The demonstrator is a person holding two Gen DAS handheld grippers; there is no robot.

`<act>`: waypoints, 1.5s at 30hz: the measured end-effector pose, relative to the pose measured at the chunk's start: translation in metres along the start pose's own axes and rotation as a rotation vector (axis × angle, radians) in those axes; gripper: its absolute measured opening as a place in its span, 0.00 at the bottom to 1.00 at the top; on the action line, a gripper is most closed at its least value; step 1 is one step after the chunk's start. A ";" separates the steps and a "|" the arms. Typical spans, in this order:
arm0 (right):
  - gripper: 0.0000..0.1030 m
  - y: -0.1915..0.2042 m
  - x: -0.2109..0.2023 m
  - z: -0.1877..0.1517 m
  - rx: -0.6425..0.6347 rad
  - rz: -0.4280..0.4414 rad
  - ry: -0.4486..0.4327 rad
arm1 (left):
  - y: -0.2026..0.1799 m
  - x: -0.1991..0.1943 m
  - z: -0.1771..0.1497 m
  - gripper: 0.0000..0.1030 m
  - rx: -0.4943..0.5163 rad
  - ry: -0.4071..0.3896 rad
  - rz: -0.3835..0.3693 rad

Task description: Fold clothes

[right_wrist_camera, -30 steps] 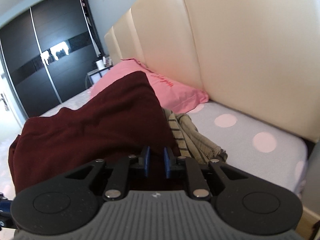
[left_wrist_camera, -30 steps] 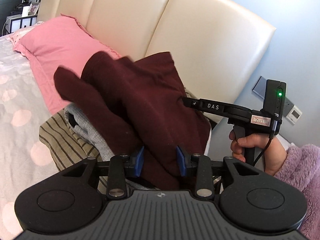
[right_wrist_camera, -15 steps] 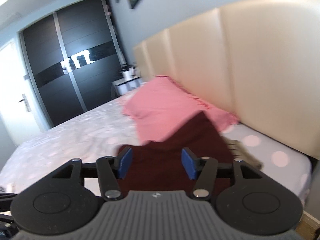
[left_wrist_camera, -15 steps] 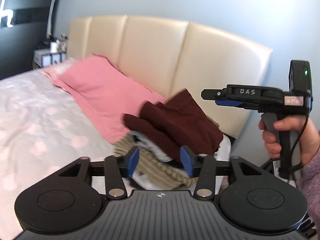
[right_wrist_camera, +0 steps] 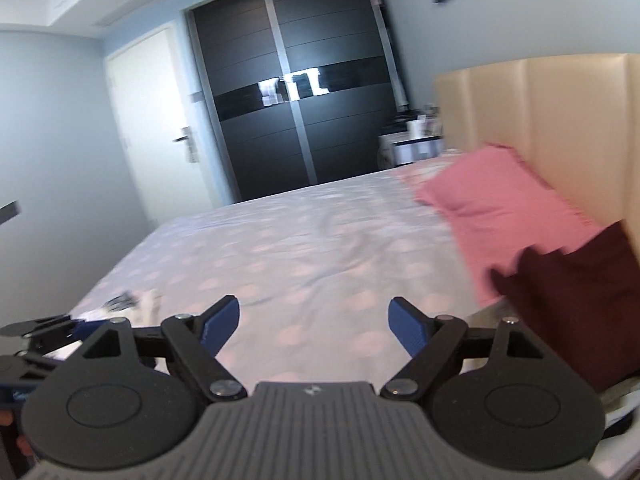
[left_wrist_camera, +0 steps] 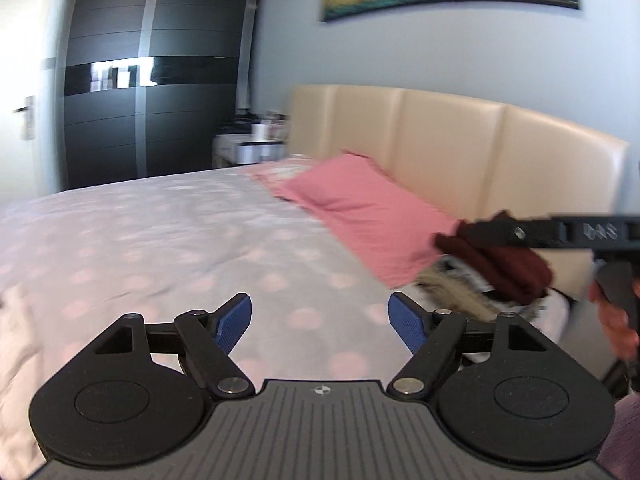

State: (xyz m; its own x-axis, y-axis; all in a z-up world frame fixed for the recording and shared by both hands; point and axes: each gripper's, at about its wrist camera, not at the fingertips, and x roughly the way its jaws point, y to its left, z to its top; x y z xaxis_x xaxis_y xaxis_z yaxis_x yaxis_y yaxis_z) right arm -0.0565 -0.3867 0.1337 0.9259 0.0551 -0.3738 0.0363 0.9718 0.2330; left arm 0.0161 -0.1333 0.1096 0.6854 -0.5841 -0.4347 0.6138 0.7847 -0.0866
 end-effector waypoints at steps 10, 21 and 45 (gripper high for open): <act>0.96 0.094 0.034 -0.101 -0.095 -0.002 0.014 | 0.054 -0.035 -0.079 0.73 -0.145 -0.015 0.238; 0.97 0.123 0.081 -0.190 -0.087 -0.148 0.085 | 0.102 -0.045 -0.135 0.73 -0.192 0.055 0.396; 0.97 0.126 0.151 -0.223 -0.077 -0.169 0.125 | 0.126 0.007 -0.160 0.73 -0.215 0.176 0.472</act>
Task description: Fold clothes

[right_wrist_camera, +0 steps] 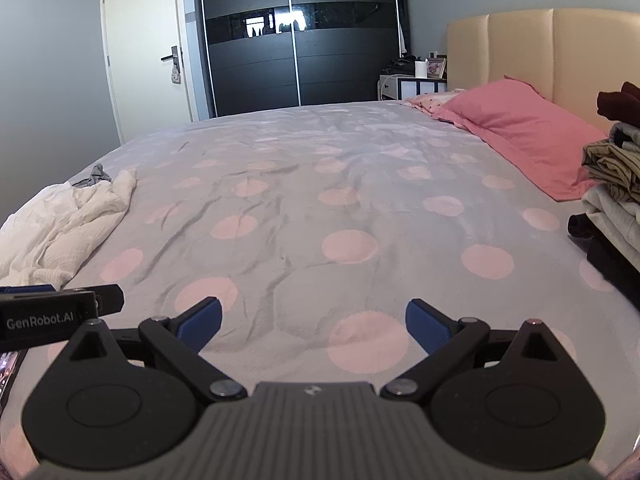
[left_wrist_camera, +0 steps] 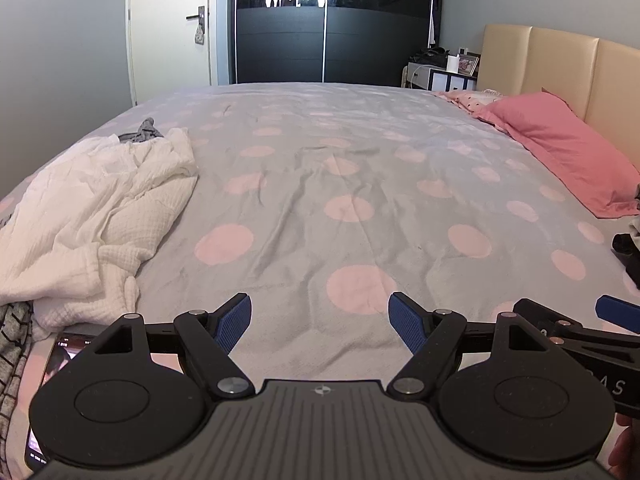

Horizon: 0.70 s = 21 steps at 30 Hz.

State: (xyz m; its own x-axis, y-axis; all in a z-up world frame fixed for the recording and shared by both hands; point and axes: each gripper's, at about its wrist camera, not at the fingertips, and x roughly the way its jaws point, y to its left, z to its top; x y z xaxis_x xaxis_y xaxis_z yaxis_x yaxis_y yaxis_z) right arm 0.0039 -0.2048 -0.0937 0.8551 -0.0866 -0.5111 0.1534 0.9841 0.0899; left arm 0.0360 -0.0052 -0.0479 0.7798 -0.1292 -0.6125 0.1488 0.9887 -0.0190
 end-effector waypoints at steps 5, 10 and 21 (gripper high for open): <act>0.97 0.005 -0.007 0.001 -0.015 -0.005 -0.032 | -0.001 -0.005 0.000 0.73 0.007 0.006 -0.004; 0.97 0.013 -0.016 0.004 -0.025 0.001 -0.056 | 0.003 -0.012 0.001 0.73 -0.002 -0.002 0.007; 0.97 0.020 -0.025 0.004 -0.052 0.001 -0.092 | 0.006 -0.019 0.002 0.73 -0.006 -0.018 0.024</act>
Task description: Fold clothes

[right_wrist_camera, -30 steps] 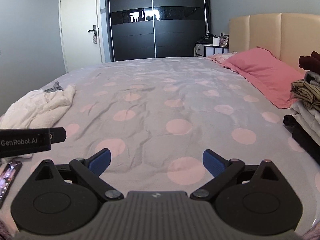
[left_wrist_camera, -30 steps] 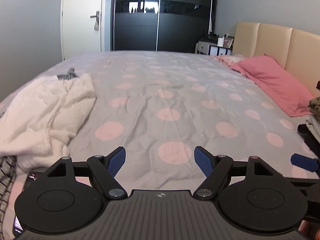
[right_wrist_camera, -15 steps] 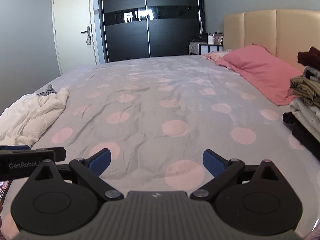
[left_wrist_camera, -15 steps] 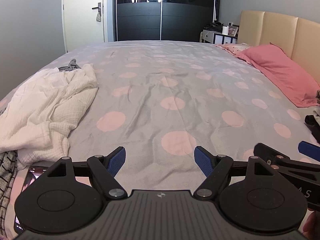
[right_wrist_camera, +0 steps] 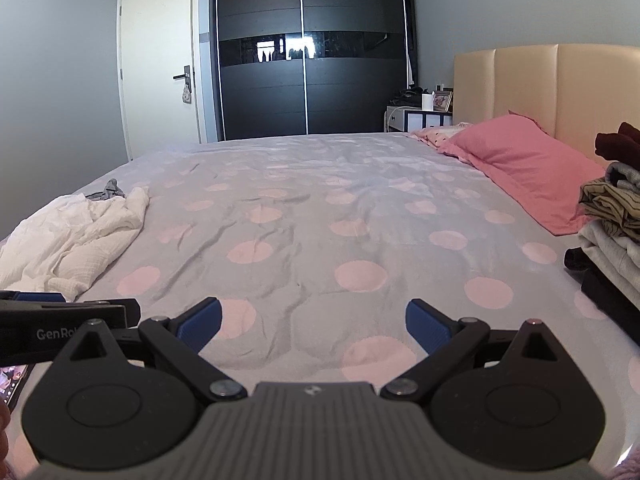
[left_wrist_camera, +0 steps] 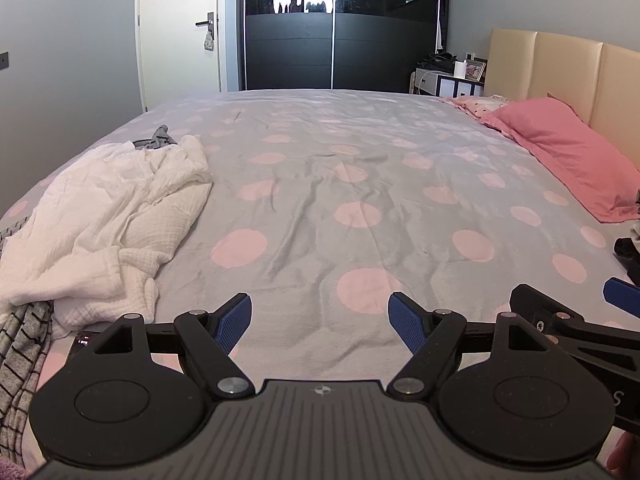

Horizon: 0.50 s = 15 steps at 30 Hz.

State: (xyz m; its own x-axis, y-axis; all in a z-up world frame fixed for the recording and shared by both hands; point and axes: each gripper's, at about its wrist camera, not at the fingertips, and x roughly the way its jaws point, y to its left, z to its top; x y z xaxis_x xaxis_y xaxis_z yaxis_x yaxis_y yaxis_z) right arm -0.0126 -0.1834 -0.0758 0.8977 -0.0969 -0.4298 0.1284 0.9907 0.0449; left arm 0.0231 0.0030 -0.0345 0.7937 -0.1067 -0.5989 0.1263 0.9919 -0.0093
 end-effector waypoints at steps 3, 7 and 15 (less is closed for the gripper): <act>0.97 0.000 -0.001 0.000 -0.002 -0.002 -0.006 | 0.000 0.000 0.000 0.73 -0.006 0.000 -0.004; 0.97 -0.001 -0.002 0.000 0.000 0.000 -0.010 | 0.001 0.001 0.001 0.73 -0.005 -0.003 -0.009; 0.97 -0.003 -0.003 0.001 0.001 0.001 -0.010 | 0.000 0.003 0.000 0.73 -0.003 -0.005 -0.013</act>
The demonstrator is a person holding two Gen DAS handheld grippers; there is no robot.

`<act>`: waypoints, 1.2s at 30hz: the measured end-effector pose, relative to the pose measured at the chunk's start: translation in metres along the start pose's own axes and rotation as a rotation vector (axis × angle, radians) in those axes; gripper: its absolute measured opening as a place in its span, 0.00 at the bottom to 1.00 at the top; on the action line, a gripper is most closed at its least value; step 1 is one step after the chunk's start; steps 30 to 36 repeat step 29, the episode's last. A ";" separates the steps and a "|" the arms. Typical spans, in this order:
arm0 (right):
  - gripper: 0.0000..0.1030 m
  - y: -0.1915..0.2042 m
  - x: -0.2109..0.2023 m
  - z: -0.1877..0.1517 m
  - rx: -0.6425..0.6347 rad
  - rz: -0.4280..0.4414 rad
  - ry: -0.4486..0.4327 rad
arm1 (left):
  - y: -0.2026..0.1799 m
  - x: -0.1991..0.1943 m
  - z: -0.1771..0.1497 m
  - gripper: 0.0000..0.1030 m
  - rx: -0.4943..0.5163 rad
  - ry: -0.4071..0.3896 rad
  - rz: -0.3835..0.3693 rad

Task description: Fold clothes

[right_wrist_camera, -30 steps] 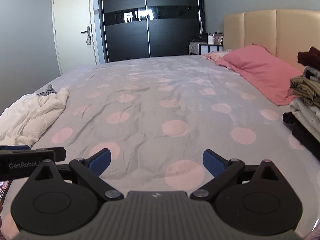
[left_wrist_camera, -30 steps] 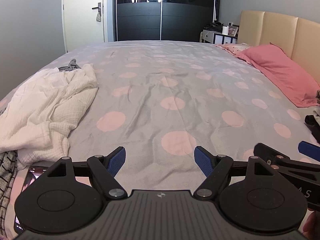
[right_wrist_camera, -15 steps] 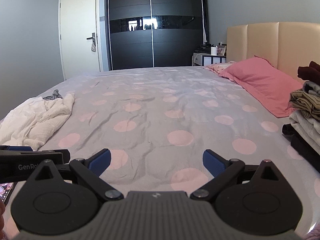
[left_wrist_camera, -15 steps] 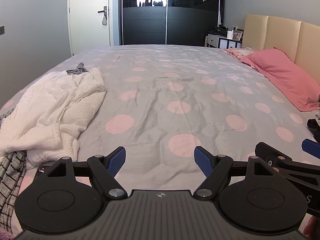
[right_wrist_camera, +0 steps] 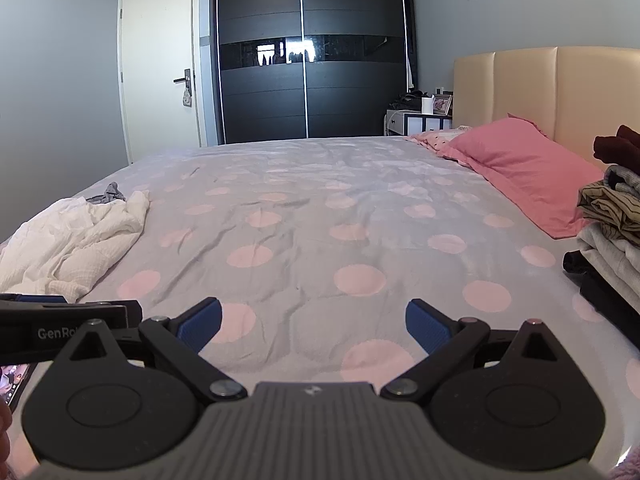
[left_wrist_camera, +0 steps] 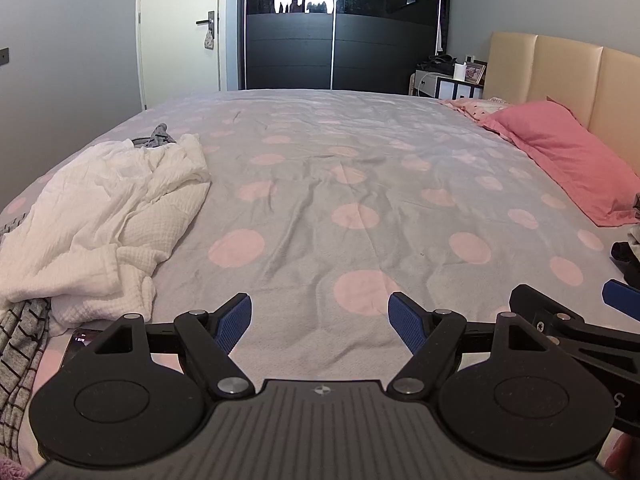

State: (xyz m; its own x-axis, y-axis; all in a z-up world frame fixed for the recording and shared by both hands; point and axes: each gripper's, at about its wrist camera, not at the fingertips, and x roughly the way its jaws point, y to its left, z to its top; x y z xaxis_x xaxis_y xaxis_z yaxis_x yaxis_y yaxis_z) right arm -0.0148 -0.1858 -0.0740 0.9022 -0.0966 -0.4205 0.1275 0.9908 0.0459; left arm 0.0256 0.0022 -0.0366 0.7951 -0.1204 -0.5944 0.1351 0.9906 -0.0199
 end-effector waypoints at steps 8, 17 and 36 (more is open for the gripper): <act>0.97 0.000 -0.001 -0.001 -0.001 -0.001 -0.008 | 0.001 -0.003 0.000 0.73 0.004 -0.008 0.001; 0.97 0.004 -0.005 -0.001 0.004 -0.004 -0.010 | 0.002 -0.005 0.001 0.72 0.009 -0.013 0.005; 0.97 0.002 -0.007 0.001 0.011 -0.004 -0.011 | 0.006 -0.005 0.004 0.72 0.015 -0.020 0.000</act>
